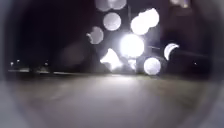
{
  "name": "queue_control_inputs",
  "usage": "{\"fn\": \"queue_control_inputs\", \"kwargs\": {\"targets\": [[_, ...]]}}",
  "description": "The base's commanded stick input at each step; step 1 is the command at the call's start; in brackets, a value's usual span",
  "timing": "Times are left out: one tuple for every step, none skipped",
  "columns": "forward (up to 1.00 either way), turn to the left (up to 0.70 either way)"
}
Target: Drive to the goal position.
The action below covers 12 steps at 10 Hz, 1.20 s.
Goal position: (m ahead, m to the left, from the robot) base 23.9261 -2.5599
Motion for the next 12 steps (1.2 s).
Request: {"fn": "queue_control_inputs", "kwargs": {"targets": [[1.00, 0.00], [1.00, 0.00], [1.00, 0.00], [1.00, 0.00], [1.00, 0.00], [1.00, 0.00], [1.00, 0.00], [1.00, 0.00], [1.00, 0.00], [1.00, 0.00], [1.00, 0.00], [1.00, 0.00]]}}
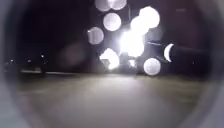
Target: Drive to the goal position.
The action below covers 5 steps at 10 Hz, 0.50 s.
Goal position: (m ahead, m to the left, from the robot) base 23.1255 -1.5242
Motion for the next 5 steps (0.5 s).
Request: {"fn": "queue_control_inputs", "kwargs": {"targets": [[1.00, 0.00], [1.00, 0.00], [1.00, 0.00], [1.00, 0.00], [1.00, 0.00]]}}
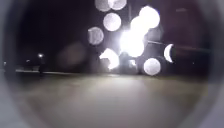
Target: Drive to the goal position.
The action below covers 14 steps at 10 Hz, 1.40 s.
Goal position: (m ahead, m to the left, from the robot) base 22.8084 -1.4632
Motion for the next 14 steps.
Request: {"fn": "queue_control_inputs", "kwargs": {"targets": [[1.00, 0.00], [1.00, 0.00], [1.00, 0.00], [1.00, 0.00], [1.00, 0.00], [1.00, 0.00], [1.00, 0.00], [1.00, 0.00], [1.00, 0.00], [1.00, 0.00], [1.00, 0.00], [1.00, 0.00], [1.00, 0.00], [1.00, 0.00]]}}
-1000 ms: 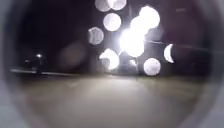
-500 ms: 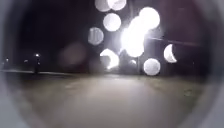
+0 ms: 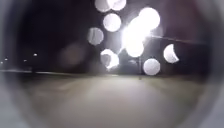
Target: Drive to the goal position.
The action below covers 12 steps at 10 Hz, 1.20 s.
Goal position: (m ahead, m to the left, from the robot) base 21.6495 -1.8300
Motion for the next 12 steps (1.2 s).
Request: {"fn": "queue_control_inputs", "kwargs": {"targets": [[1.00, 0.00], [1.00, 0.00], [1.00, 0.00], [1.00, 0.00], [1.00, 0.00], [1.00, 0.00], [1.00, 0.00], [1.00, 0.00], [1.00, 0.00], [1.00, 0.00], [1.00, 0.00], [1.00, 0.00]]}}
